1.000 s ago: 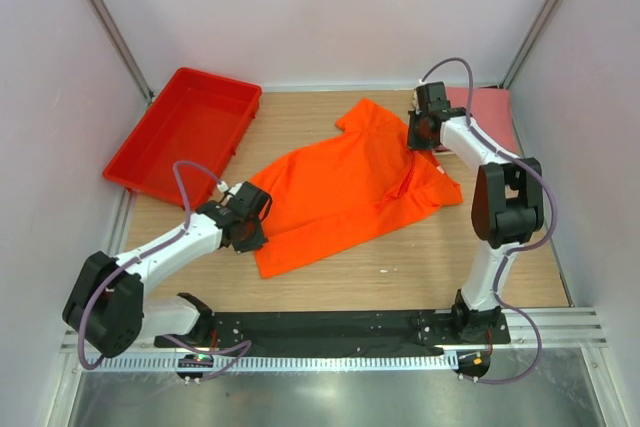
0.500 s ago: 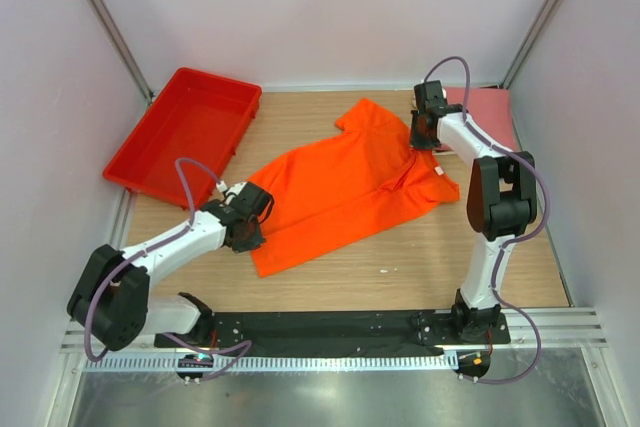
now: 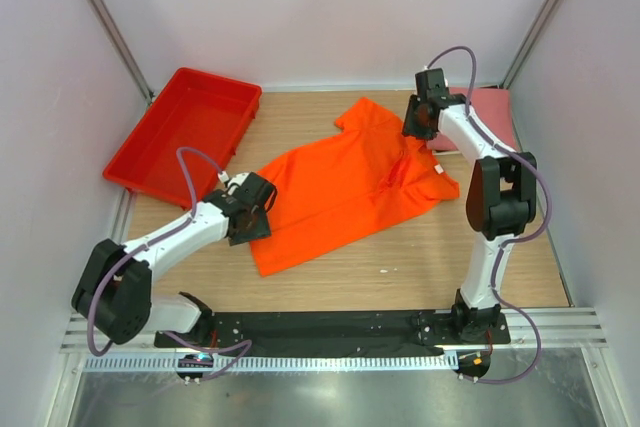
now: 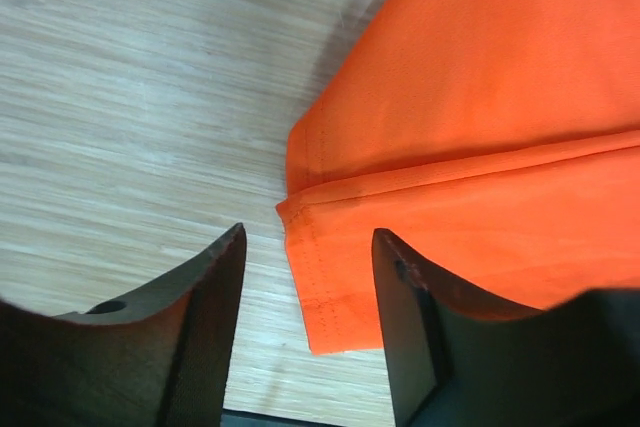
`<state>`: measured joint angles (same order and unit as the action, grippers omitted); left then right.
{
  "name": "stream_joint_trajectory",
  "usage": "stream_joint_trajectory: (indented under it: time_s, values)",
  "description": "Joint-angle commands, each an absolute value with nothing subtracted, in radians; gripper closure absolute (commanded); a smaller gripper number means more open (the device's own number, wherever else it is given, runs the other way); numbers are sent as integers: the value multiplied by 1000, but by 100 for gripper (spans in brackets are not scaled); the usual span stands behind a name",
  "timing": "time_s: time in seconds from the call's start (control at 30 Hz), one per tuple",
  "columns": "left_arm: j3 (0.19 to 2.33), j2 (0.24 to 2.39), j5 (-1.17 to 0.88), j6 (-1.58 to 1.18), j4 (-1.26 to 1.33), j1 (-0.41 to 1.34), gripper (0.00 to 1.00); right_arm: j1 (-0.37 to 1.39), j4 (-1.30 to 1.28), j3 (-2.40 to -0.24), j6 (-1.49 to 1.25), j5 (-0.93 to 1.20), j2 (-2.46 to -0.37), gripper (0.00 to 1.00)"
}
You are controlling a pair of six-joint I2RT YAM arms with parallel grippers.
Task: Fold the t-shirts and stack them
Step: Fold the tshirt
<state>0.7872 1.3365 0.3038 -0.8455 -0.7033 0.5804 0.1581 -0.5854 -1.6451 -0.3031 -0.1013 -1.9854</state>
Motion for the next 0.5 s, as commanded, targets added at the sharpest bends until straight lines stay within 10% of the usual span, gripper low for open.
stream_joint_trajectory:
  time_s: [0.0, 0.47]
  values:
    - [841, 1290, 354, -827, -747, 583, 45, 163, -672, -1701, -405, -150, -1934, 58]
    - [710, 1305, 5, -827, -437, 623, 46, 9, -687, -1221, -679, -215, -1548, 55]
